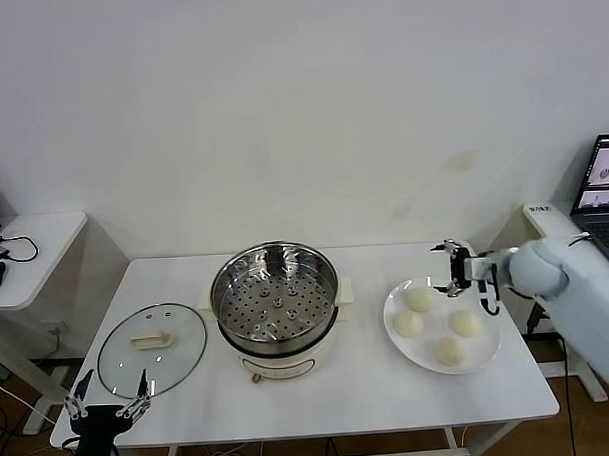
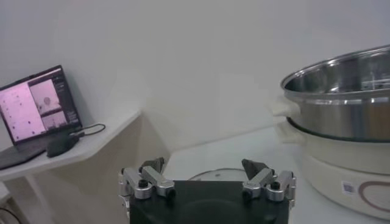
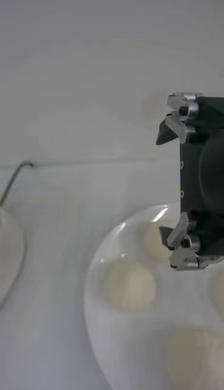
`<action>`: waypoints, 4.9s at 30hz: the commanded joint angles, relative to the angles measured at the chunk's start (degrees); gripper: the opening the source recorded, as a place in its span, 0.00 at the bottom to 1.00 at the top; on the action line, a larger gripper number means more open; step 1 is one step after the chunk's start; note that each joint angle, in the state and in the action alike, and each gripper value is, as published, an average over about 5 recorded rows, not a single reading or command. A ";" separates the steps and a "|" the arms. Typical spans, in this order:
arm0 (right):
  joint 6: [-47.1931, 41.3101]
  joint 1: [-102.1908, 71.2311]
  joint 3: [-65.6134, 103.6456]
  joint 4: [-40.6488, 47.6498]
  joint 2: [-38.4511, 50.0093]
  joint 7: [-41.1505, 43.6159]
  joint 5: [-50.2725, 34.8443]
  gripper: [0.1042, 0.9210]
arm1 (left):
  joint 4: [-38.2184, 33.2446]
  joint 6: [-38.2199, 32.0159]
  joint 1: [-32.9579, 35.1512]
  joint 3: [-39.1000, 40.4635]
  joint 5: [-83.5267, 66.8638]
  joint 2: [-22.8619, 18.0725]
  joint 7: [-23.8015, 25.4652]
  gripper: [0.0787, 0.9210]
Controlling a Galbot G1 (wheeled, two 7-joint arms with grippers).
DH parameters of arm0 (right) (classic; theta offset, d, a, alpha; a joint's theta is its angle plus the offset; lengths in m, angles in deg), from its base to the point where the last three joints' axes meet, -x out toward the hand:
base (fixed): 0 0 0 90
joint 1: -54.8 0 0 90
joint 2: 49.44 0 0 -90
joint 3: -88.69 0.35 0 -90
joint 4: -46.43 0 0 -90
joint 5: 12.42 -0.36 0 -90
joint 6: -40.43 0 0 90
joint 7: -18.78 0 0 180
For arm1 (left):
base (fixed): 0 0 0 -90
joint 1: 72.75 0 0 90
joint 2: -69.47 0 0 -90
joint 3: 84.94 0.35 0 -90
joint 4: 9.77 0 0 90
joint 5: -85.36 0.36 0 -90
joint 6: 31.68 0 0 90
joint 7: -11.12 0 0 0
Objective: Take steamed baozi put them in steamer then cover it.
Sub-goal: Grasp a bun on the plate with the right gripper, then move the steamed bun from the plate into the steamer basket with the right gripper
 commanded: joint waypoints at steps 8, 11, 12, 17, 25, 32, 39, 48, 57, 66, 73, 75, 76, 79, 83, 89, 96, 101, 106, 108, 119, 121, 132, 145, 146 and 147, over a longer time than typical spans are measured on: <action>4.86 18.15 -21.82 19.12 -9.48 12.44 1.51 0.88 | -0.67 0.31 -0.34 -1.56 0.19 0.31 0.63 0.88; 4.49 16.48 -21.09 20.62 -10.74 12.24 2.23 0.88 | -0.68 0.30 -0.12 -1.57 0.26 0.30 0.71 0.88; 4.42 15.87 -20.70 21.07 -11.12 12.11 2.48 0.88 | -0.64 0.29 -0.07 -1.57 0.27 0.25 0.72 0.88; 4.46 12.76 -18.67 23.53 -13.07 11.20 4.51 0.88 | -0.55 0.29 0.07 -1.58 0.37 0.21 0.88 0.88; 4.53 10.39 -16.11 27.29 -16.12 9.75 6.07 0.88 | -0.23 0.25 0.11 -1.84 0.39 0.32 1.04 0.88; 5.39 9.61 -14.25 30.74 -18.79 8.23 9.27 0.88 | 0.13 -0.01 0.49 -2.11 0.35 0.77 1.08 0.88; 5.08 9.63 -13.09 32.80 -20.75 7.23 9.97 0.88 | 0.12 -0.09 0.50 -1.91 0.52 0.61 1.11 0.88; 4.59 9.94 -12.80 35.15 -22.80 7.35 10.62 0.81 | -0.06 -0.26 0.81 -1.88 0.77 0.43 1.09 0.88; 4.37 9.83 -12.91 35.05 -22.90 8.34 10.97 0.66 | -0.41 -0.33 1.05 -1.82 0.88 0.16 1.08 0.88; 3.13 11.38 -14.88 30.29 -19.14 9.58 7.52 0.59 | -0.61 -0.42 1.18 -1.76 0.93 0.18 1.10 0.88; 0.00 19.31 -22.44 18.09 -11.35 10.69 -2.19 0.59 | -0.59 -0.40 0.98 -1.36 0.85 0.72 1.15 0.88; -0.84 22.75 -25.25 14.83 -9.52 10.84 -5.36 0.60 | -0.67 -0.40 0.96 -1.18 0.83 0.89 1.16 0.88; -1.26 24.78 -26.81 13.21 -8.61 10.90 -7.25 0.60 | -0.73 -0.40 0.96 -1.08 0.83 1.01 1.17 0.88; -2.28 31.26 -31.16 9.55 -6.81 10.92 -12.74 0.60 | -0.83 -0.40 0.94 -0.87 0.72 1.43 1.18 0.88; -3.17 39.51 -36.60 7.28 -7.30 10.46 -19.09 0.60 | -0.73 -0.40 0.91 -0.89 0.24 2.16 1.19 0.88; -3.86 47.47 -42.72 6.25 -13.29 7.20 -26.90 0.60 | -0.23 -0.16 0.20 -0.95 -1.73 2.89 1.32 0.88; -2.75 50.40 -46.46 9.54 -26.44 4.48 -30.39 0.61 | 1.21 0.40 -2.00 -1.08 -3.75 3.69 1.54 0.88; 1.08 50.98 -48.71 14.81 -36.13 3.46 -29.96 0.61 | 1.55 0.76 -3.06 -1.38 -3.86 3.49 1.53 0.88; 6.86 50.08 -51.63 18.29 -41.93 3.15 -26.69 0.61 | 1.56 0.78 -3.21 -1.97 -3.85 3.70 1.60 0.88; 9.30 49.32 -53.04 18.83 -43.35 2.93 -24.60 0.61 | 1.44 0.79 -3.16 -2.41 -3.94 3.87 1.62 0.88; 17.90 43.99 -56.71 19.82 -45.36 0.82 -13.80 0.61 | 1.06 0.80 -3.30 -2.90 -4.03 3.59 1.69 0.88; 20.06 42.96 -56.62 21.29 -45.73 0.08 -10.22 0.61 | 0.91 0.80 -3.20 -2.98 -4.03 3.49 1.70 0.88; 27.08 37.79 -54.49 27.70 -47.36 -4.06 0.30 0.61 | 1.02 0.73 -2.95 -3.34 -4.00 3.18 1.70 0.88; 30.39 35.26 -52.34 32.33 -48.76 -6.02 5.24 0.61 | 0.63 0.81 -2.98 -3.15 -3.89 2.86 1.76 0.88; 30.50 35.22 -52.20 32.50 -48.83 -6.09 5.34 0.61 | 0.52 0.83 -2.94 -3.15 -3.88 2.83 1.77 0.88; 30.60 35.23 -52.06 32.63 -48.88 -6.14 5.38 0.62 | 0.41 0.84 -2.89 -3.15 -3.87 2.79 1.78 0.88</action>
